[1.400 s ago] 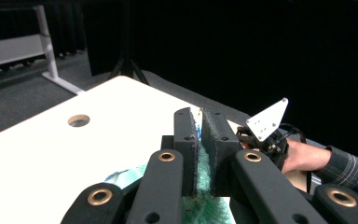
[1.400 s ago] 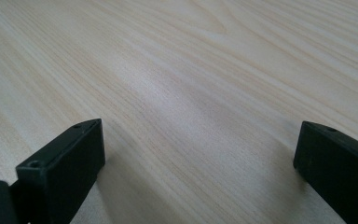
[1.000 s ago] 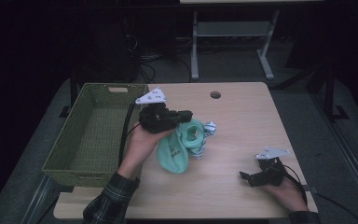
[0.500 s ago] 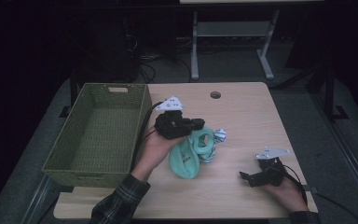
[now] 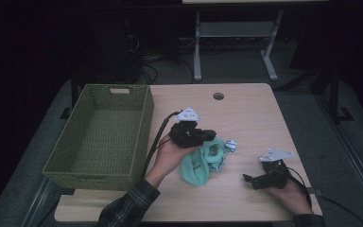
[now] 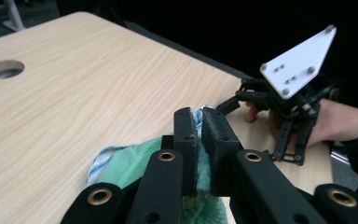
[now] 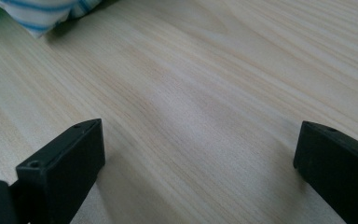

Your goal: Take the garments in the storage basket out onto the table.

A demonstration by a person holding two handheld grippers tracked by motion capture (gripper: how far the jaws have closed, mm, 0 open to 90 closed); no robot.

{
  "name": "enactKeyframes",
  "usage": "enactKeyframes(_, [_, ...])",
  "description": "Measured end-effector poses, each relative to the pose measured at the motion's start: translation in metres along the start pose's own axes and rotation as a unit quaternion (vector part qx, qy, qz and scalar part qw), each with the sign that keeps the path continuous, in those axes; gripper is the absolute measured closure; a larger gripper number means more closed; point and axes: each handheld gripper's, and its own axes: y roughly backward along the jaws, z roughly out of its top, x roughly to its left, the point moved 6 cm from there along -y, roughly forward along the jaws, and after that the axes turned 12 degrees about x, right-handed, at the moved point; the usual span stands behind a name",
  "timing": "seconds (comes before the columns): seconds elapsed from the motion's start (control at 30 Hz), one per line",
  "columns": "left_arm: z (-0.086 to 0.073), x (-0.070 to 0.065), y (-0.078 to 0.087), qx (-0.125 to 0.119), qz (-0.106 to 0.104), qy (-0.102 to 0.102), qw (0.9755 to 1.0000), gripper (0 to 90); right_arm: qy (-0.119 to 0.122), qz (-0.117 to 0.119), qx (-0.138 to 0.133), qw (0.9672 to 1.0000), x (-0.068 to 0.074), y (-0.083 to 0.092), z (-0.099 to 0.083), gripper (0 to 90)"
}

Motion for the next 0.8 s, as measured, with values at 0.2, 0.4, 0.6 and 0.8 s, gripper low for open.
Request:
enactKeyframes(0.2, [-0.016, 0.007, -0.023, 0.033, -0.002, 0.003, 0.9995, 83.9, 0.0, 0.0, 0.0, 1.0, 0.0, 0.0, 0.0, 1.7])
enactKeyframes(0.4, [-0.033, 0.015, -0.042, 0.061, -0.001, 0.019, 0.998, 83.9, 0.0, 0.0, 0.0, 1.0, 0.0, 0.0, 0.0, 1.7])
enactKeyframes(0.6, [-0.052, 0.025, -0.059, 0.094, 0.009, 0.026, 0.9952, 83.7, 0.0, 0.0, -0.001, 1.0, 0.0, 0.0, 0.0, 1.7])
enactKeyframes(0.8, [-0.066, 0.032, -0.07, 0.115, 0.016, 0.033, 0.9927, 83.2, 0.0, 0.0, -0.001, 1.0, 0.0, 0.0, 0.0, 1.7])
